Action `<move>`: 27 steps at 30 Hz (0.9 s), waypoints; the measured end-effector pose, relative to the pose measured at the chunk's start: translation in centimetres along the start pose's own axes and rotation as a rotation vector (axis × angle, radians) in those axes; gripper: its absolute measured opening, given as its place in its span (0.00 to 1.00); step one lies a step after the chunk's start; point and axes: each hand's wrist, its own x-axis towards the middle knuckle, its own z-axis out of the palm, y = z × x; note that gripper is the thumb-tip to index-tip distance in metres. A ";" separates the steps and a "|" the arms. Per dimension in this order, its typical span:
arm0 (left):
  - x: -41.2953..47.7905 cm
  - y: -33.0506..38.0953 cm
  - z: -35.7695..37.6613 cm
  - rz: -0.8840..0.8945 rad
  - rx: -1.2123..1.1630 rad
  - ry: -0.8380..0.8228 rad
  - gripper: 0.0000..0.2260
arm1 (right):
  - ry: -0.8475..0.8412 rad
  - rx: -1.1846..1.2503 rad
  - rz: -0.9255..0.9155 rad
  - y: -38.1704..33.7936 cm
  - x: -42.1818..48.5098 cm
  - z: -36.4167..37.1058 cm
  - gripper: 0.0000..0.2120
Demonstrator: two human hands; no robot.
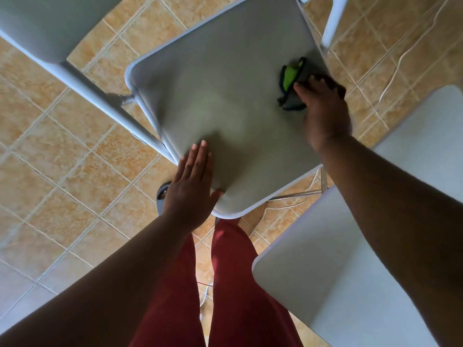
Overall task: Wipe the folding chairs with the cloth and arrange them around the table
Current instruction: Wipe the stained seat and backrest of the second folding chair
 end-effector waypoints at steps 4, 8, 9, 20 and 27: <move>-0.1 -0.1 0.3 -0.042 -0.031 -0.013 0.41 | 0.003 0.079 -0.094 -4.7 -10.0 1.6 0.20; 0.0 -0.1 0.2 -0.036 -0.030 -0.016 0.41 | -0.120 0.108 -0.318 -6.6 -17.0 1.3 0.20; -0.1 -0.2 0.1 -0.031 -0.025 -0.012 0.41 | -0.124 0.110 -0.337 -6.2 -16.8 1.0 0.20; -0.1 -0.7 0.2 -0.012 -0.027 -0.005 0.40 | -0.168 0.194 -0.323 -5.0 -12.5 1.6 0.27; -0.7 -1.0 0.0 -0.048 -0.049 0.006 0.41 | 0.198 0.429 -0.055 -5.1 -0.6 -3.3 0.30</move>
